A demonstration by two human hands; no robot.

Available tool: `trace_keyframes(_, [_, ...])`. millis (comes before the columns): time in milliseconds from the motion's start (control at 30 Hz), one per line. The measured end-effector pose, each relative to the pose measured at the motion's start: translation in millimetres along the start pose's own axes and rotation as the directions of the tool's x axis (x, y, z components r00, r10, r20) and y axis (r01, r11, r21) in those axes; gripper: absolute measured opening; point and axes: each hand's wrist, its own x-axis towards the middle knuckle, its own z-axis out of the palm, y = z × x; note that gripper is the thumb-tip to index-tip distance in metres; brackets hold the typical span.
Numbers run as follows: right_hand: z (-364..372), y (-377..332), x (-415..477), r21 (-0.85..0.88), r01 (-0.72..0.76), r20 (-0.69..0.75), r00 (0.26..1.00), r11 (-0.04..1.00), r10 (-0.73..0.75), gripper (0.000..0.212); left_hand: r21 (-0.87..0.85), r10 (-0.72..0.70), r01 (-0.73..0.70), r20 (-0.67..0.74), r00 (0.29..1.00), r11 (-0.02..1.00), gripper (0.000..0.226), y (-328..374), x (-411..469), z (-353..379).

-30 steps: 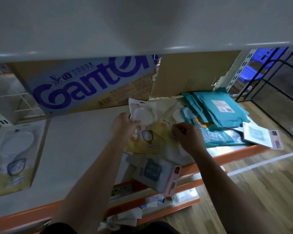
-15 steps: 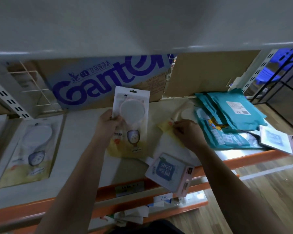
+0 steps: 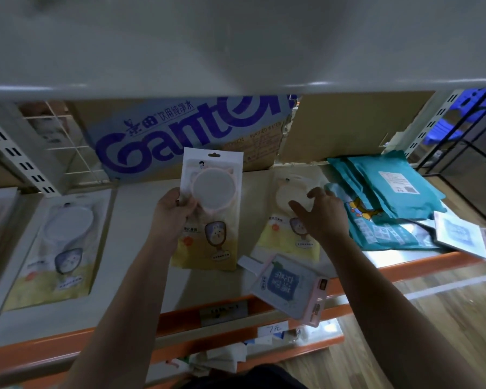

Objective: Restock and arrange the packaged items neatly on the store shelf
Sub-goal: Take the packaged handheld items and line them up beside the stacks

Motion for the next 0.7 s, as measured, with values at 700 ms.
trace_keyframes(700, [5.4, -40.0, 26.5, 0.781, -0.305, 0.341, 0.939, 0.545, 0.038, 0.034, -0.031, -0.031, 0.023, -0.286, 0.958, 0.999, 0.017, 4.1, -47.0, -72.3])
